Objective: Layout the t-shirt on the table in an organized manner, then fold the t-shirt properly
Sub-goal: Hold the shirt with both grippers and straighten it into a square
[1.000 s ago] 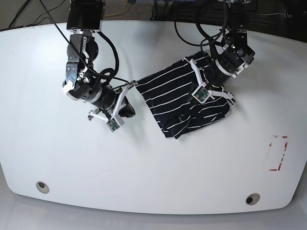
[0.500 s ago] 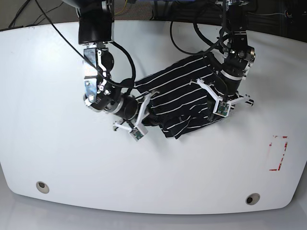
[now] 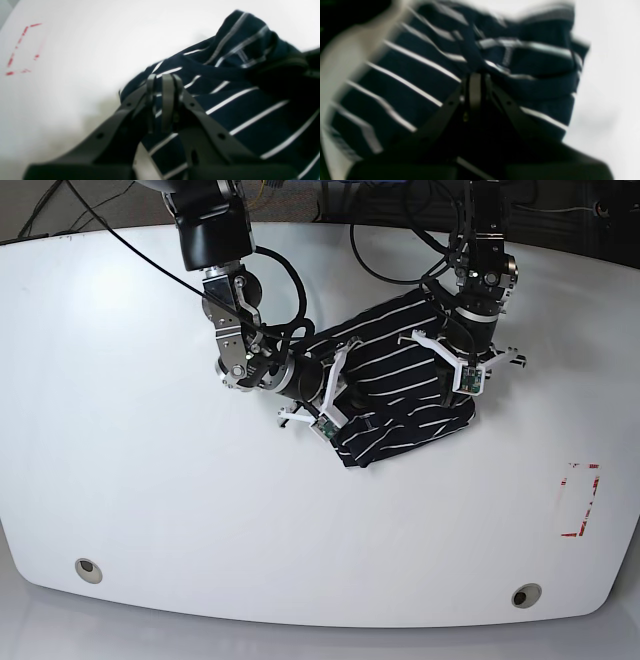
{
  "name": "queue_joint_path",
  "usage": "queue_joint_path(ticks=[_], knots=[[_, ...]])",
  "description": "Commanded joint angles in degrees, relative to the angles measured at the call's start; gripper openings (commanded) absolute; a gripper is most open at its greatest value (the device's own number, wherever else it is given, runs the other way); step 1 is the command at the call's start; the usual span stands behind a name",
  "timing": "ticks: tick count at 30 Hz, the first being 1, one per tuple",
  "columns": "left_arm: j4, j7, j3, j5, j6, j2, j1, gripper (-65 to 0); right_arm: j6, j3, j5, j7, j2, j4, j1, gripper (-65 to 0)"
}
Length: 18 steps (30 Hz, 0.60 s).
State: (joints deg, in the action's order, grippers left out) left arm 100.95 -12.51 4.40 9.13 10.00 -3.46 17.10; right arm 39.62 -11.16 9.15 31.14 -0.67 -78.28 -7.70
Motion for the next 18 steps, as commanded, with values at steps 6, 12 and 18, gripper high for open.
queue_joint_path(ticks=[6,12,18], knots=[[-8.2,1.6,-0.1,-0.2,1.9,0.1,-0.5,-62.7,0.4,0.2,-2.2,-4.1,2.5,-1.5,2.4,-63.0],[-11.4,1.7,-0.1,0.0,5.0,0.5,-2.2,-62.7,0.4,0.2,-2.8,-4.1,4.1,-7.0,8.1,-63.1],[-14.3,1.7,-0.1,-0.2,5.4,3.2,-5.0,-62.7,-1.7,0.1,-2.9,-4.1,4.1,-12.4,13.4,-63.1]])
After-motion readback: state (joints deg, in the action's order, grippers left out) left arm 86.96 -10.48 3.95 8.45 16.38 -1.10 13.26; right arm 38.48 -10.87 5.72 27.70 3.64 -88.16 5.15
